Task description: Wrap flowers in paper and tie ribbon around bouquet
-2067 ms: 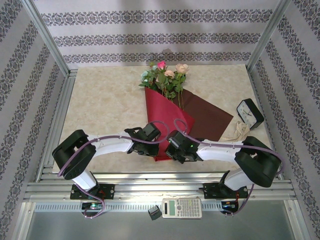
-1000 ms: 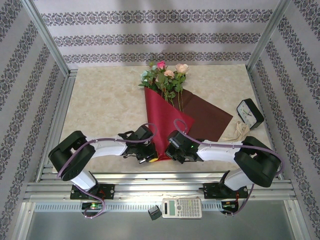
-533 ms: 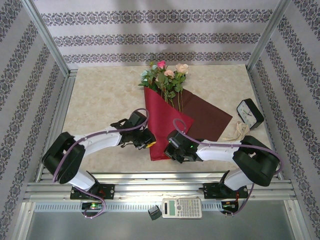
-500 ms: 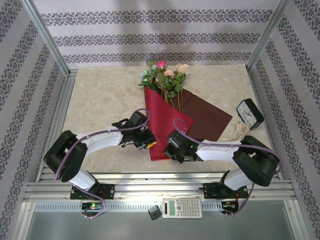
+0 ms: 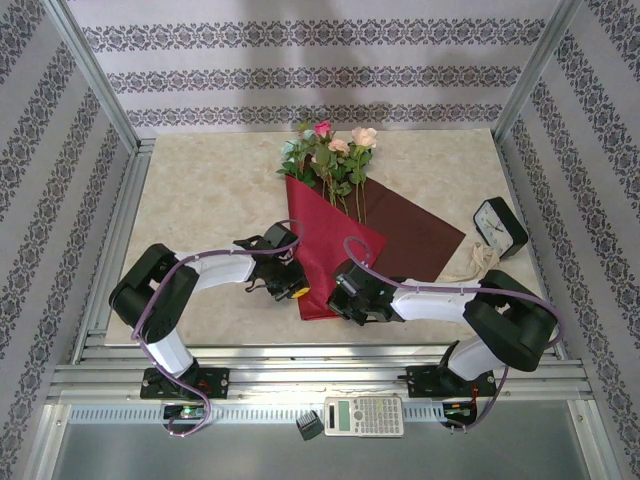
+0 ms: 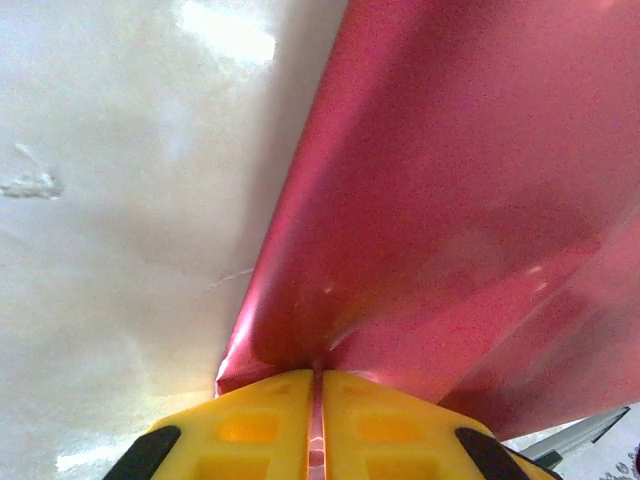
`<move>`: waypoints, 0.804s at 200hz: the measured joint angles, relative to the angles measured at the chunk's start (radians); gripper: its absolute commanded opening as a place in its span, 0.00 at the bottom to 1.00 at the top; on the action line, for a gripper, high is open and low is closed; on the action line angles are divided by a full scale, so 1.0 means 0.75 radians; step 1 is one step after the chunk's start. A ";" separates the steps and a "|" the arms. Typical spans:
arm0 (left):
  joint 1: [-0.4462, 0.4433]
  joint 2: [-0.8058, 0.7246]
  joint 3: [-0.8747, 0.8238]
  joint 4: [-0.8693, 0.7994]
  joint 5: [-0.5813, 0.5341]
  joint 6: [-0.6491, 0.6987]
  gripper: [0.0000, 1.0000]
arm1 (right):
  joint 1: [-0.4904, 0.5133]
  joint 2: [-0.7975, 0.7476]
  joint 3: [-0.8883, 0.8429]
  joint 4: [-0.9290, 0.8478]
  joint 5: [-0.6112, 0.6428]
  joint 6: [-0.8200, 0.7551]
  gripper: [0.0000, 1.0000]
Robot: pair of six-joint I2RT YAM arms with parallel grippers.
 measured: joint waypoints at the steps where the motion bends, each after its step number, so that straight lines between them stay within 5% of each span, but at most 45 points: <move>1: 0.000 0.000 0.001 -0.002 0.000 0.000 0.12 | 0.000 0.001 0.000 0.000 0.000 0.000 0.00; 66: 0.084 0.006 0.183 -0.024 -0.081 0.004 0.13 | -0.001 0.032 0.033 -0.006 -0.018 -0.035 0.00; 161: 0.235 0.264 0.300 0.028 0.008 0.084 0.13 | -0.001 0.062 0.052 0.014 -0.048 -0.066 0.00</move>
